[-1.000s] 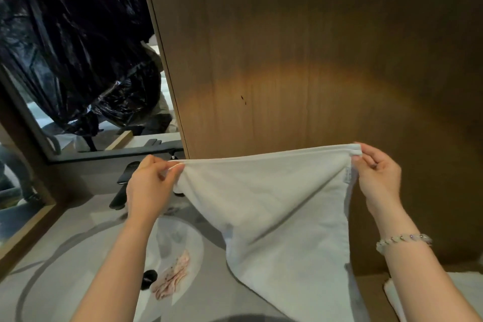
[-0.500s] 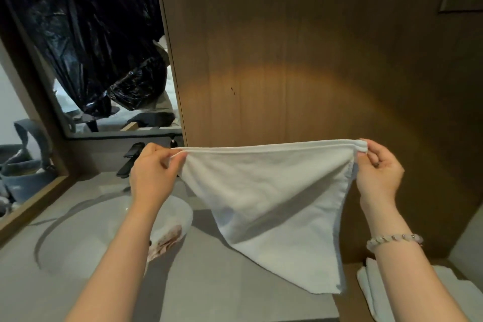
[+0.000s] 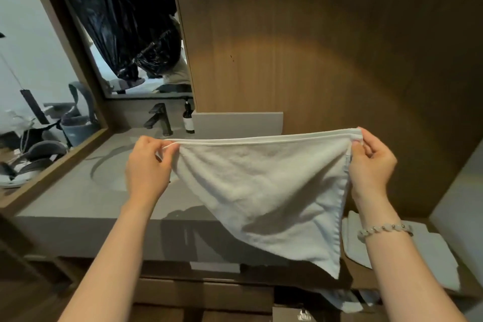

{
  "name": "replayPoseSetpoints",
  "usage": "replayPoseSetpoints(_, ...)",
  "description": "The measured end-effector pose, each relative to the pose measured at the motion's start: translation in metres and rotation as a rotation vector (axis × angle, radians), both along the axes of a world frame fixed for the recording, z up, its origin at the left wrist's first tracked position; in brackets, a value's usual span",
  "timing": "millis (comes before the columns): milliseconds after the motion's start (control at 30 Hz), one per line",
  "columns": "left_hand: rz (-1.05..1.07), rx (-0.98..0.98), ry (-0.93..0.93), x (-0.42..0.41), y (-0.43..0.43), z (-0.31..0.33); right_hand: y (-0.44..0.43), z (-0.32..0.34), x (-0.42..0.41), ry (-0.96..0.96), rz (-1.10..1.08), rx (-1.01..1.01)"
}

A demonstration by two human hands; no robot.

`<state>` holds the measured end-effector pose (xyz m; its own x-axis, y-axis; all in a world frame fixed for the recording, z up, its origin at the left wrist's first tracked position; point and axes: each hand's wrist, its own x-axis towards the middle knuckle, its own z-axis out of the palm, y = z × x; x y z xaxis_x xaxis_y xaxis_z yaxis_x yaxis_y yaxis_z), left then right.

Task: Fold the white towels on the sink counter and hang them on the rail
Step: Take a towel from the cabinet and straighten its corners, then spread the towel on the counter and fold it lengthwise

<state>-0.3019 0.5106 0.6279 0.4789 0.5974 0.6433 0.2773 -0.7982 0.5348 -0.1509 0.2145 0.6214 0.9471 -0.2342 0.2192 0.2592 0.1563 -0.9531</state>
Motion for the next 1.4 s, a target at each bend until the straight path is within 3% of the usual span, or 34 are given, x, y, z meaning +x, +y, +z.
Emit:
replayPoseSetpoints(300,0.007,-0.025,0.037,-0.02,0.001,-0.002,-0.001,-0.011,-0.035,0.074,0.031,-0.015)
replayPoseSetpoints(600,0.059,-0.042,0.102,0.009,0.03,-0.013,0.031,-0.028,-0.002,0.095,0.039,-0.051)
replayPoseSetpoints(1133,-0.114,-0.269,0.296,0.161,0.19,-0.079,0.181,-0.076,0.121,0.328,-0.095,-0.129)
replayPoseSetpoints(1400,-0.17,-0.374,0.485,0.239,0.217,-0.129,0.204,-0.119,0.189,0.536,-0.199,-0.105)
